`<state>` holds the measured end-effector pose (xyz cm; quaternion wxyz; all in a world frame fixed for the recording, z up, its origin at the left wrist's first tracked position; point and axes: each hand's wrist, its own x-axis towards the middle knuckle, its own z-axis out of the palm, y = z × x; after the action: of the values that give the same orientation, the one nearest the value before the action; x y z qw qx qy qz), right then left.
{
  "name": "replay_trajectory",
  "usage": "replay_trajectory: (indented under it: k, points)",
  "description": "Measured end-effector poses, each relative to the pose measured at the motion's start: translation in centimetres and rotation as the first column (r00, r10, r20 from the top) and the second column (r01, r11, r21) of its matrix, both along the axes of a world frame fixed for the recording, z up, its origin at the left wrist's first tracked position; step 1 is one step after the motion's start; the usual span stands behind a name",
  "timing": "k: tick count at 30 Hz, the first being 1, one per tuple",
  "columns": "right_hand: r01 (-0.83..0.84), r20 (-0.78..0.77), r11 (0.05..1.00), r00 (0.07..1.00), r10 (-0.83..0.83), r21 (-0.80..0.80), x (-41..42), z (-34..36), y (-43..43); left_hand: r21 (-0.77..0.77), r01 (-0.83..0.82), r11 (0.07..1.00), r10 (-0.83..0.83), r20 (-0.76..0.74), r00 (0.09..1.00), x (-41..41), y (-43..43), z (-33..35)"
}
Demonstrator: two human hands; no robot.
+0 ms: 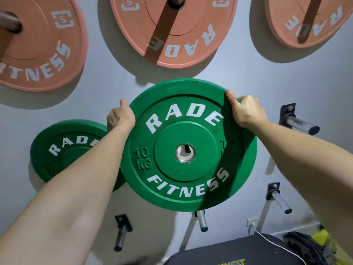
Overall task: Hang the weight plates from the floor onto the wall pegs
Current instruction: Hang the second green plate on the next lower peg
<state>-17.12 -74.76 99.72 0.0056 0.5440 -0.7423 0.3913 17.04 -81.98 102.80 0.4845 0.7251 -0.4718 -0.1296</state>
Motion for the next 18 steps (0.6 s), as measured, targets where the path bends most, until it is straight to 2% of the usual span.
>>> replay_trajectory:
  k: [10,18]
  points:
    - [-0.115,0.061,0.989,0.992,0.110,0.094,-3.3,-5.7,-14.1,0.111,-0.062,0.992,0.057,0.048,0.997,-2.4,-12.2,-5.5]
    - [-0.116,0.035,0.977,0.993,0.111,0.176,-4.9,-5.3,-20.5,0.162,-0.089,0.983,0.079,0.071,0.994,-4.1,-16.9,-6.5]
